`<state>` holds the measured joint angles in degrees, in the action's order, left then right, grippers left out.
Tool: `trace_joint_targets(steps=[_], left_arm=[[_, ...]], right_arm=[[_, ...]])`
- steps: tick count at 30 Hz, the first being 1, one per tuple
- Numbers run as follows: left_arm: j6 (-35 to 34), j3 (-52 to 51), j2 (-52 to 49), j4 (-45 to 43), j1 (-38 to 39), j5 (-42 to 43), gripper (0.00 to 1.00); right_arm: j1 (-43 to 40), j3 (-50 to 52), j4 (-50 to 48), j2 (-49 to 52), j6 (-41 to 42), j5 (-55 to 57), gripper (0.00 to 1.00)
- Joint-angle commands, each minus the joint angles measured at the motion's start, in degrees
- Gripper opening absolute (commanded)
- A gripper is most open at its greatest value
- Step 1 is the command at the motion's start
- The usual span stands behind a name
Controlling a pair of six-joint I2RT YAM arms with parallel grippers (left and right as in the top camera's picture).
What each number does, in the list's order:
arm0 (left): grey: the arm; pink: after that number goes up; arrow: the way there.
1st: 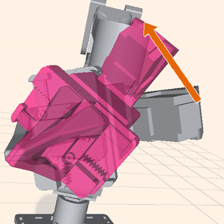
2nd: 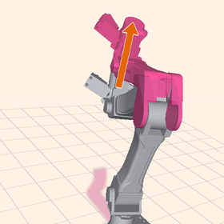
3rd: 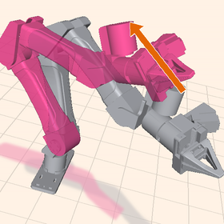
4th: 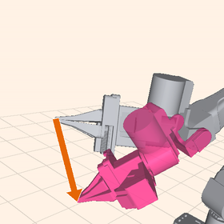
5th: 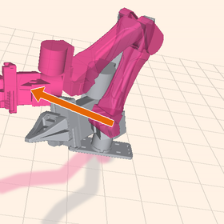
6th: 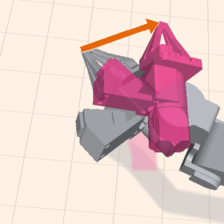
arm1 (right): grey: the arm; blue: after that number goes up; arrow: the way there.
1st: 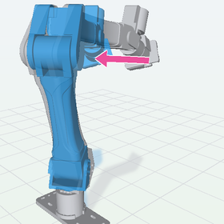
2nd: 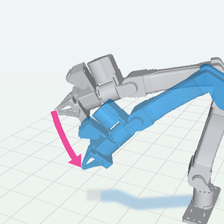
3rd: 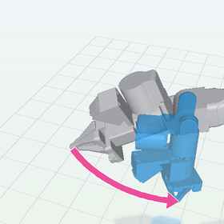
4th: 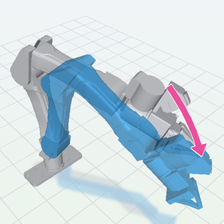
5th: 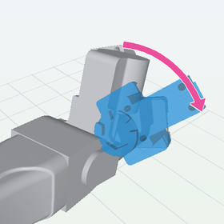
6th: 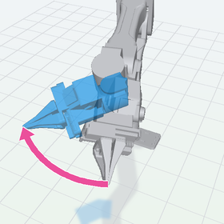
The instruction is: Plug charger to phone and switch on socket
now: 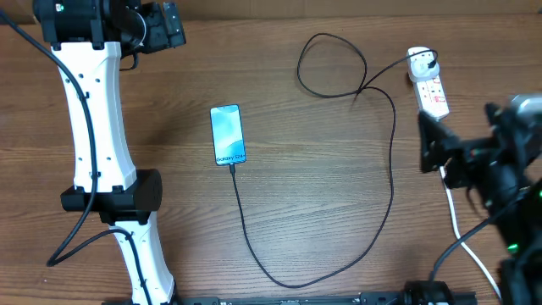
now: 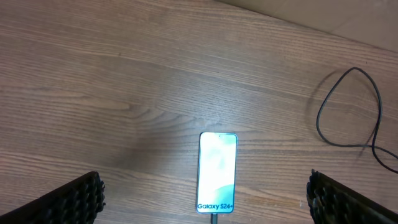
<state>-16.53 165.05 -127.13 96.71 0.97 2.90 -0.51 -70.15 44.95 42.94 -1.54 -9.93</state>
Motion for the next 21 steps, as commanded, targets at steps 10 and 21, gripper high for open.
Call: trace_joint_targets(steps=[10, 21], left_arm=[[-0.22, 0.79, 1.2, 0.09, -0.2, -0.55, 0.99], [-0.22, 0.79, 1.2, 0.09, -0.2, -0.55, 0.99]], right_arm=[[5.6, 40.85, -32.22, -23.17, 0.17, 2.01, 1.0], [6.03, 60.06, -43.76, -35.95, 0.17, 2.75, 1.0]])
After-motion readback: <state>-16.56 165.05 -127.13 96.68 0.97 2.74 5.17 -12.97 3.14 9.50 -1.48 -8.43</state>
